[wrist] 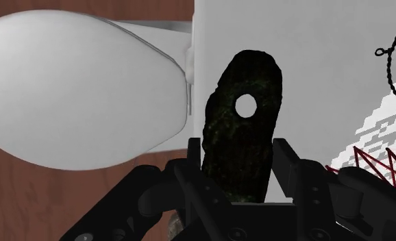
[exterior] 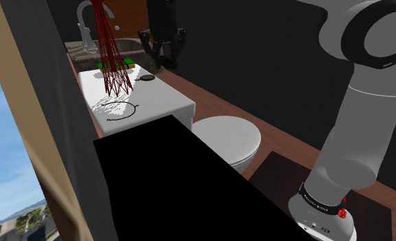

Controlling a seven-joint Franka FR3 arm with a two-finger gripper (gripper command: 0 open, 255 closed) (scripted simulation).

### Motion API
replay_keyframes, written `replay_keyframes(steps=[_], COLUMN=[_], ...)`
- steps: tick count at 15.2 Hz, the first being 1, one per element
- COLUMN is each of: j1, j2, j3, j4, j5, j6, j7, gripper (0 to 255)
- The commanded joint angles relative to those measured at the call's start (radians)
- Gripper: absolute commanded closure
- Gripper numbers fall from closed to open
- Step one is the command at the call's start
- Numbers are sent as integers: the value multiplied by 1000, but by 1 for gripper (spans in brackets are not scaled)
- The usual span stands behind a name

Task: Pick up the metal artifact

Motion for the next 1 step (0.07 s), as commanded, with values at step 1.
replay_keyframes(steps=[1], j1=[2], j2=[7], j3=[1], j4=[18], j5=[-3], j6=[-12], j7=[1], gripper=[255])
